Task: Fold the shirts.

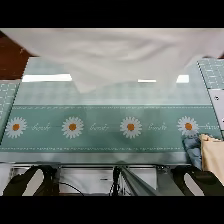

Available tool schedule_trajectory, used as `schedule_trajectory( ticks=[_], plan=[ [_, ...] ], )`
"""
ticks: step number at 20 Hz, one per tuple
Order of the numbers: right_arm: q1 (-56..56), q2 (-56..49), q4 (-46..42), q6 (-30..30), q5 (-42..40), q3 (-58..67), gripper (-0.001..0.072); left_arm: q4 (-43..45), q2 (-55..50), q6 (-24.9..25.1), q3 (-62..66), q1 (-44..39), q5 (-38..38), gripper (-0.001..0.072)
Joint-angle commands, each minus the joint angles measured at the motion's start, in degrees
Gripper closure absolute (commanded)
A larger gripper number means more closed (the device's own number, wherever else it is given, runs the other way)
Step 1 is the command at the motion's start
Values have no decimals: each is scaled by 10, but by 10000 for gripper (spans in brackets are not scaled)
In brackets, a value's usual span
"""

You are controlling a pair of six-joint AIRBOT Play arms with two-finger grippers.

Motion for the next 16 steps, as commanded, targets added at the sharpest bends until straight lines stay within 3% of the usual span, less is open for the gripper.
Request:
schedule_trajectory(
  ticks=[1,4,6,8,11,12,16],
  plan=[
    [0,21,-27,83,11,149,689,2,14,-23,152,30,13,690],
    [0,21,-94,158,142,256,689,19,34,-76,234,30,-59,690],
    [0,22,-146,207,295,309,689,58,68,-118,237,30,-118,690],
    [0,30,-176,264,449,318,689,108,92,-136,236,30,-229,690],
    [0,29,-156,268,656,318,688,145,124,-151,216,30,-340,690],
    [0,27,-148,263,688,315,689,142,141,-163,202,28,-339,690],
    [0,14,-120,236,686,296,689,111,186,-181,101,28,-340,690]
  ],
)
